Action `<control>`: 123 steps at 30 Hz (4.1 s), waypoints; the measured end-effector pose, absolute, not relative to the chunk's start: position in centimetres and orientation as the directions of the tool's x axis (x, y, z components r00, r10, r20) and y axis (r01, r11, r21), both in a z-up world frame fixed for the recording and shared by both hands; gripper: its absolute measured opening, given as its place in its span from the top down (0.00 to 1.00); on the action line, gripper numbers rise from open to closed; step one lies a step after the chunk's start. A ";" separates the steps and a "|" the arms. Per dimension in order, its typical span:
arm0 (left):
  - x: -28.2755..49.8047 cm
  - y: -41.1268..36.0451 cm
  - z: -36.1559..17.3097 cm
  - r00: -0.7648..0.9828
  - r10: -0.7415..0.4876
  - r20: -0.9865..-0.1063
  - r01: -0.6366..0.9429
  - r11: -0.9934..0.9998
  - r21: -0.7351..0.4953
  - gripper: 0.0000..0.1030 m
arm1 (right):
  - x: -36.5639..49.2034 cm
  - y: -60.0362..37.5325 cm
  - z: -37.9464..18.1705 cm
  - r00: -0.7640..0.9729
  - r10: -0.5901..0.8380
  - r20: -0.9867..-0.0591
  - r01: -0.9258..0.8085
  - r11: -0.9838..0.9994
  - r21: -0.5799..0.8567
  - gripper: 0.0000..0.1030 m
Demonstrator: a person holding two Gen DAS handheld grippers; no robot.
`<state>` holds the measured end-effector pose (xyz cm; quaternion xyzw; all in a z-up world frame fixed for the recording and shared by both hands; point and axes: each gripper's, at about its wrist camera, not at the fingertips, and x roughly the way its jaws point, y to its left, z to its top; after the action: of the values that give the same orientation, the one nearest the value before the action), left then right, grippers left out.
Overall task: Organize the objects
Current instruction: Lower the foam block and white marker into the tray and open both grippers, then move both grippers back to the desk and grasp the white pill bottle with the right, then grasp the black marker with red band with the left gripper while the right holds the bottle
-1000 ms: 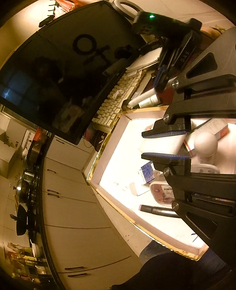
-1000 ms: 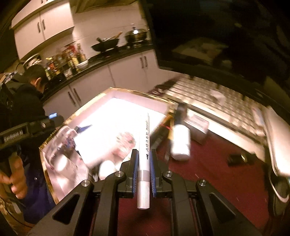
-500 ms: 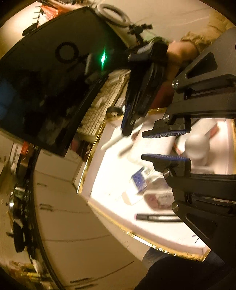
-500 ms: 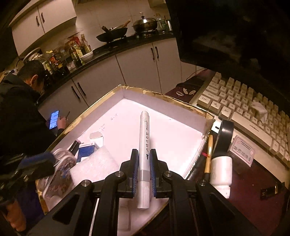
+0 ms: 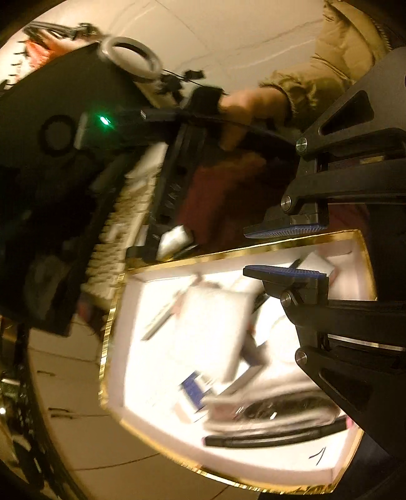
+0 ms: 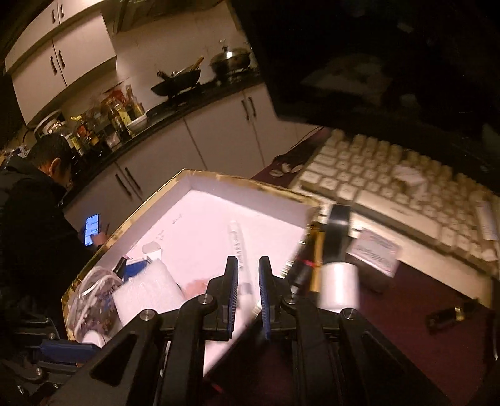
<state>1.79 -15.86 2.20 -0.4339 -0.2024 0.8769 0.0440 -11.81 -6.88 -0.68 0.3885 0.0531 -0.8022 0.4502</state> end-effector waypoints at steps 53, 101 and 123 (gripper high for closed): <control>-0.4 -12.6 -0.8 -0.582 0.169 -0.796 0.170 -0.931 -0.322 0.72 | -10.6 -4.4 -2.9 -0.320 -0.580 -0.749 0.754 -0.635 0.170 0.55; -10.8 -8.2 -4.2 -0.438 -0.213 -0.873 0.403 -0.915 0.021 0.50 | -16.7 3.2 -5.5 -0.297 -0.601 -0.742 0.684 -0.676 0.274 0.68; -9.4 -6.9 -4.2 -0.370 -0.086 -0.925 0.272 -0.962 -0.019 0.75 | -17.3 3.6 -5.9 -0.306 -0.594 -0.744 0.669 -0.690 0.276 0.68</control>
<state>-9.38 -6.87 -4.20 -0.5507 -0.0844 0.8232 -0.1090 -17.31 3.61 -5.86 0.4403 0.0422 -0.8070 0.3912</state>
